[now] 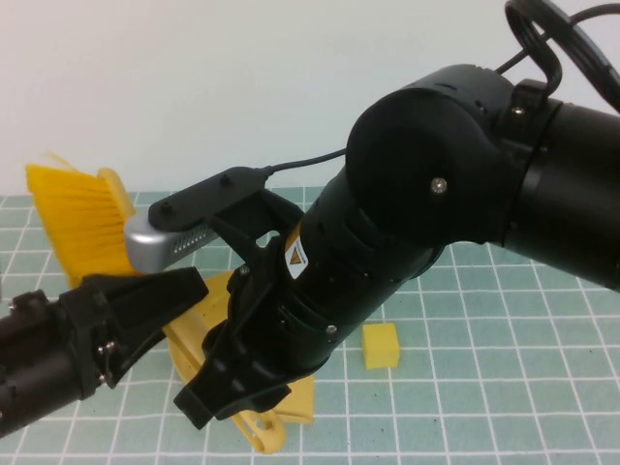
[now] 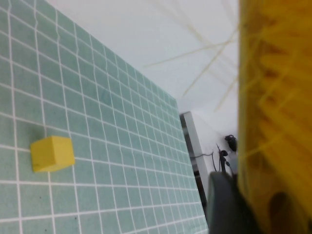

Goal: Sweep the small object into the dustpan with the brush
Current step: Hand over the broom

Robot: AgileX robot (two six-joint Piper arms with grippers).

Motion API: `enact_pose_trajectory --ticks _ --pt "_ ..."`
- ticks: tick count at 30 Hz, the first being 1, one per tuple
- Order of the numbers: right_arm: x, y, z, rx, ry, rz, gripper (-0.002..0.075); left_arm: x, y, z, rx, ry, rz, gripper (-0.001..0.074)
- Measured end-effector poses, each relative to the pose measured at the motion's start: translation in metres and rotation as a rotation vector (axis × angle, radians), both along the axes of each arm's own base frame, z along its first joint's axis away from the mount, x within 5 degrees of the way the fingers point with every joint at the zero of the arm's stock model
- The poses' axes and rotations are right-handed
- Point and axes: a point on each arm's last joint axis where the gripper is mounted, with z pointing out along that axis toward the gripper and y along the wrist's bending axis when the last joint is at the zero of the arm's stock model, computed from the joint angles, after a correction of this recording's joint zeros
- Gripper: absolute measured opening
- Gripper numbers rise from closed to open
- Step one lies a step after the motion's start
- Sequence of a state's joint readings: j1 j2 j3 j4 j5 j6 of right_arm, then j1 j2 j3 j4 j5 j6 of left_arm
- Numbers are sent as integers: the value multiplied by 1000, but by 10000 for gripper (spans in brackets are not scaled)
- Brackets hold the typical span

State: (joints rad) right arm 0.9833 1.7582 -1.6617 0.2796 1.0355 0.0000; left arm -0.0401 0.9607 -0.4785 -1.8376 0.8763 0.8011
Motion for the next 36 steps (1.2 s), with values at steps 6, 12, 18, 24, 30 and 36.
enact_pose_trajectory --ticks 6,12,18,24,30,36 --pt "0 0 1 6 -4 -1 190 1 0 0 -2 1 -6 27" --pt "1 1 2 9 -18 13 190 -1 -2 2 -4 -29 -45 0" --pt "-1 1 2 12 -7 25 257 -2 -3 2 26 -73 -50 0" --pt "4 -9 9 65 87 46 468 -2 -3 3 31 -84 -58 0" --pt "20 -55 41 104 82 14 505 -3 -3 3 0 -44 -60 0" --pt "36 -89 51 206 112 34 507 -5 -5 4 -40 -17 -90 0"
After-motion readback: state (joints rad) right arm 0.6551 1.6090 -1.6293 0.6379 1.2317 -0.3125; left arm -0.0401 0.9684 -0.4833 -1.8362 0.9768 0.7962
